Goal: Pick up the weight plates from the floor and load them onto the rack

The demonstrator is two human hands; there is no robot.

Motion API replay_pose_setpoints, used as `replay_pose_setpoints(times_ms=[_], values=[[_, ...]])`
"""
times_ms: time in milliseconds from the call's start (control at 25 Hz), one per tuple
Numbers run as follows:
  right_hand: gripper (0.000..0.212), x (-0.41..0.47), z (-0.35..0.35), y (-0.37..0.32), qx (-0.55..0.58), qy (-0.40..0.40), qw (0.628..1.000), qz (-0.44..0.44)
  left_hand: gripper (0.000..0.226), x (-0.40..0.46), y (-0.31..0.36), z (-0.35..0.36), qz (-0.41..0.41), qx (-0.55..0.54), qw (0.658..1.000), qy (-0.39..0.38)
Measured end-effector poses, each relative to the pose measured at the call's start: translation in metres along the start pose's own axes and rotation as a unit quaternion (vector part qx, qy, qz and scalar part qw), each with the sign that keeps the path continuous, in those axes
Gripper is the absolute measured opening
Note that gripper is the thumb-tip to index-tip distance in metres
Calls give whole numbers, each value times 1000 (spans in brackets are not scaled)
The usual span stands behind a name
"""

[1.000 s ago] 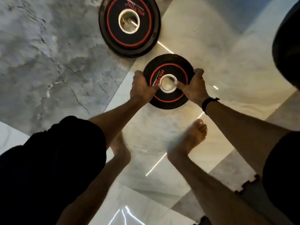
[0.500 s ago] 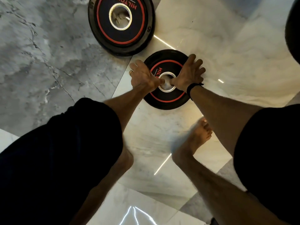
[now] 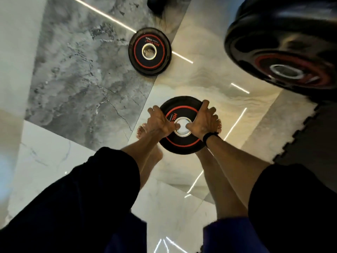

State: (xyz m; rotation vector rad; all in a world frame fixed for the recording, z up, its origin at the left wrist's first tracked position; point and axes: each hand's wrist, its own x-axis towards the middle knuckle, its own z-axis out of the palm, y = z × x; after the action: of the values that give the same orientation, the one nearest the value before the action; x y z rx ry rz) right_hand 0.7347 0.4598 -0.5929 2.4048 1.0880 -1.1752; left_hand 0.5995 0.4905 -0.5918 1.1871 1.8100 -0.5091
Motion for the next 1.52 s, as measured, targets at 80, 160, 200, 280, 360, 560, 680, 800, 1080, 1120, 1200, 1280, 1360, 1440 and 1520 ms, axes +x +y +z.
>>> replay_pose_setpoints(times_ms=[80,160,200,280,360,560,680,800,1080,1120,1200,1280,1360,1440,1520], values=[[96,-52,-37,6,9,21,1000,10,98,-56,11,-30,29,13,999,5],[94,-103,-84,9,37,47,998,14,101,-116,31,-63,62,27,998,16],[92,-131,-110,12,52,63,996,15,101,-147,42,-80,85,36,995,24],[90,-174,-153,16,87,89,992,12,97,-197,62,-111,133,43,989,39],[90,-217,-201,22,125,146,981,2,91,-249,87,-146,200,40,977,63],[97,-292,-301,43,210,301,930,-5,89,-350,160,-205,357,54,924,125],[97,-315,-347,57,242,386,890,-11,90,-388,197,-218,436,38,882,174],[99,-322,-390,71,296,429,852,-51,92,-411,235,-225,472,21,856,211],[74,-292,-427,76,450,437,772,-101,100,-393,289,-244,555,34,808,194],[69,-285,-427,76,469,433,763,-105,99,-387,293,-245,564,37,805,182],[63,-273,-427,77,492,432,747,-116,97,-377,297,-247,585,37,793,166],[59,-268,-428,78,493,440,739,-129,95,-369,297,-248,605,32,780,153],[59,-267,-428,78,494,452,731,-136,88,-364,293,-246,615,14,776,139],[60,-266,-433,78,492,460,724,-147,78,-364,294,-247,621,-6,770,146],[61,-260,-443,78,486,470,720,-155,67,-363,301,-248,629,-20,760,160]])
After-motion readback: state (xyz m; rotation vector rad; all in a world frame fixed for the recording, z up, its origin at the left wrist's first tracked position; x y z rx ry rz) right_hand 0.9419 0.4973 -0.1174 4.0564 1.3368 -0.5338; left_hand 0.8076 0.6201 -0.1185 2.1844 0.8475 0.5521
